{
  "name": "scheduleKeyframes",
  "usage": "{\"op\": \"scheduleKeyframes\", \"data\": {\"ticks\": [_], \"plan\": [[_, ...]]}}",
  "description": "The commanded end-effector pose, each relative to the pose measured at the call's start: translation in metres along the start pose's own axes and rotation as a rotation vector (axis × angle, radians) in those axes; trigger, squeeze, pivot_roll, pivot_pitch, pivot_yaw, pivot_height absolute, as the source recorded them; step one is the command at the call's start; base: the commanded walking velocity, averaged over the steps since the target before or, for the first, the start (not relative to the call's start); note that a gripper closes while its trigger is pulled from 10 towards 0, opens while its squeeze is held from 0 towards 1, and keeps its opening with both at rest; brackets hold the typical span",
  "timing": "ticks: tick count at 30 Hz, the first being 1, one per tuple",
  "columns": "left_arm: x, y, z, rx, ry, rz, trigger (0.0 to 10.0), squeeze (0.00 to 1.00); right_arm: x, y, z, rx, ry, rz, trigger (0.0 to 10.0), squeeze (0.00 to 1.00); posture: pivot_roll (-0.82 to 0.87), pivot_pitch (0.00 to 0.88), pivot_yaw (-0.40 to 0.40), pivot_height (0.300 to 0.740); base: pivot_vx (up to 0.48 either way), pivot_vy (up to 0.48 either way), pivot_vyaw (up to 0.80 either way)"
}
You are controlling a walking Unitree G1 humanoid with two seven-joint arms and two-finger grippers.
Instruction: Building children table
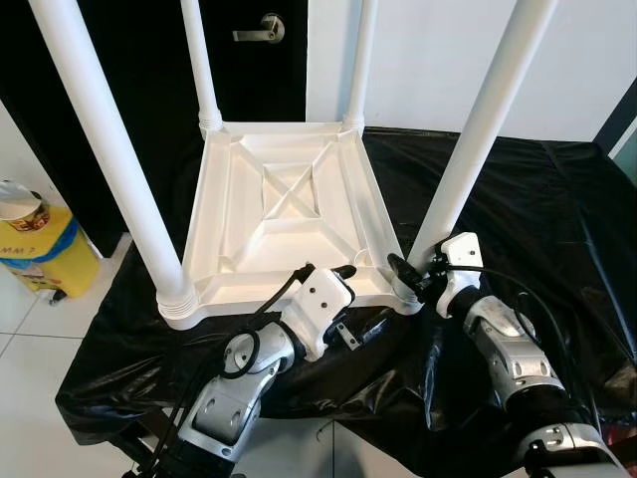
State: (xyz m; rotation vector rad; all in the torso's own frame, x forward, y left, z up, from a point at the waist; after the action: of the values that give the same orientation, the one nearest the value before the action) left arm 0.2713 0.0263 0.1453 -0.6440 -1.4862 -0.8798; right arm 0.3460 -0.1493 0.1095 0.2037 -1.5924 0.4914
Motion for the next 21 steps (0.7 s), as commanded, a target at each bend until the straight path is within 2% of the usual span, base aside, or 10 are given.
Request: {"op": "scheduleKeyframes", "data": {"ticks": [1, 3, 9, 11, 13, 21], "plan": [[-0.003, 0.002, -0.001, 0.019, 0.011, -0.003, 10.0, 0.0, -0.021, -0.004, 0.01, -0.067, 0.101, 0.016, 10.0, 0.0, 0.02, 0.0, -0.044, 0.74, 0.0, 0.0, 0.0], [-0.003, 0.003, -0.002, 0.016, 0.011, -0.006, 10.0, 0.0, -0.022, -0.006, 0.012, -0.098, 0.103, 0.01, 10.0, 0.0, 0.02, 0.0, -0.043, 0.74, 0.0, 0.0, 0.0], [-0.003, 0.006, -0.002, 0.006, 0.013, -0.016, 10.0, 0.0, -0.03, -0.011, 0.028, -0.333, 0.128, -0.04, 10.0, 0.0, 0.0, 0.0, -0.036, 0.74, 0.0, 0.0, 0.0], [-0.003, 0.006, -0.002, 0.006, 0.014, -0.016, 10.0, 0.0, -0.031, -0.01, 0.028, -0.348, 0.129, -0.042, 10.0, 0.0, 0.0, 0.0, -0.036, 0.74, 0.0, 0.0, 0.0], [-0.003, 0.005, -0.002, 0.002, 0.013, -0.018, 10.0, 0.0, -0.033, -0.009, 0.032, -0.449, 0.146, -0.04, 10.0, 0.0, 0.03, 0.0, -0.027, 0.74, 0.0, 0.0, 0.0], [-0.001, 0.004, 0.002, 0.003, 0.02, -0.028, 10.0, 0.0, -0.034, 0.0, 0.039, -0.57, 0.16, -0.061, 10.0, 0.0, 0.08, 0.014, -0.044, 0.74, 0.0, 0.0, 0.0]]}}
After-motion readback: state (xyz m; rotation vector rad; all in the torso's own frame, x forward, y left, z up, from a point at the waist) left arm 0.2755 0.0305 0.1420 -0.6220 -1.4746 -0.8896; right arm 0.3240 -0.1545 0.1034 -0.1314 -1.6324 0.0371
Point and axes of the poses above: a point about 5 cm out from each wrist's last joint towards the gripper, its own z axis pointing back from the gripper into the wrist, its own x axis along the axis of the wrist's last joint, y = z × x, the point moved 3 cm from there along -z, pointing out of the wrist towards the gripper, and after that the axes turned 5 degrees about z, right-handed, at the moved point
